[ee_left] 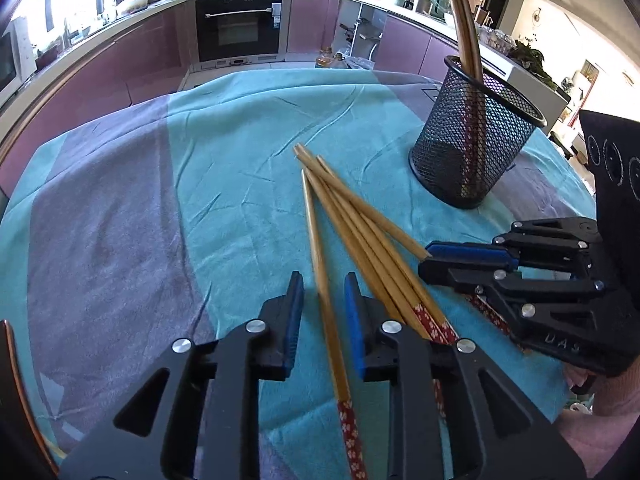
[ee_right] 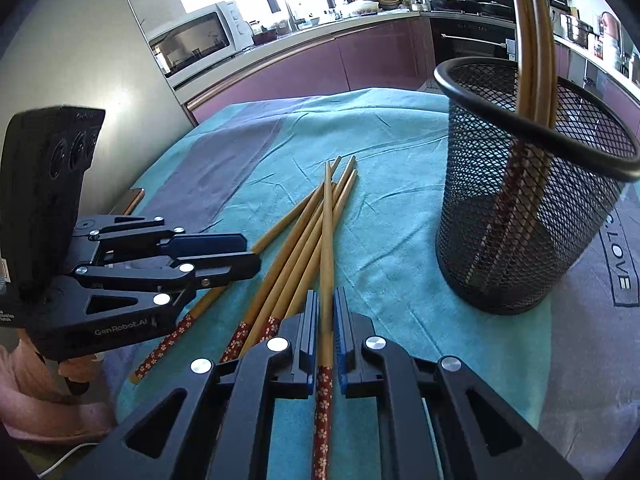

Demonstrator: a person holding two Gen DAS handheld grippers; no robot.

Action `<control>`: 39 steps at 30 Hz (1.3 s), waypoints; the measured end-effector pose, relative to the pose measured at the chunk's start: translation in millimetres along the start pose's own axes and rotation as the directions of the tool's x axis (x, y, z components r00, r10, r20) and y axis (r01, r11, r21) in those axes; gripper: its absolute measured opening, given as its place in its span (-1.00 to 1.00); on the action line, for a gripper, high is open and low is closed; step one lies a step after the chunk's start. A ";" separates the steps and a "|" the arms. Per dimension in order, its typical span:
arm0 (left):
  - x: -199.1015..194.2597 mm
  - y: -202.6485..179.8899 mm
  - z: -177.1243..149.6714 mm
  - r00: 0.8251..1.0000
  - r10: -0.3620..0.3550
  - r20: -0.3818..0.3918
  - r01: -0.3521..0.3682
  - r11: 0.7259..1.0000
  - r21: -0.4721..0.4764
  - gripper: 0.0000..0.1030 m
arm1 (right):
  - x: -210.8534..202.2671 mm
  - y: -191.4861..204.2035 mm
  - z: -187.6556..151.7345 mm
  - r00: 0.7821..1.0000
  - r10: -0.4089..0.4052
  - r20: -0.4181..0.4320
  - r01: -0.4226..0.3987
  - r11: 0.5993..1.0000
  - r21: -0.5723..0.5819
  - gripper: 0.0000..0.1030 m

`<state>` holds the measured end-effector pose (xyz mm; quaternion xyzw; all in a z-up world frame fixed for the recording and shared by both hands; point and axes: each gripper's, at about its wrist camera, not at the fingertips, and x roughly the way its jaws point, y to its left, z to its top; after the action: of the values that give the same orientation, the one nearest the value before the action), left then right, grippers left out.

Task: Organize utensils
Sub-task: 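Close the left tool on a chopstick while the right tool grasps another chopstick, then lift both held chopsticks upright and carry them over the mesh cup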

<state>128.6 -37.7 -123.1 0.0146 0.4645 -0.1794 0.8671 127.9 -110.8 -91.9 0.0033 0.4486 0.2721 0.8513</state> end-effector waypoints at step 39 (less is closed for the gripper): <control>-166.4 -27.8 98.1 0.840 -0.335 0.426 0.319 0.941 0.113 -0.86 | -145.9 -51.5 53.7 0.863 -0.080 0.499 0.039 0.995 0.093 -0.88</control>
<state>114.1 -33.0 71.5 -0.0896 0.2490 -0.3318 0.9055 127.1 -209.9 38.5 0.0938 0.2223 0.2175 0.9458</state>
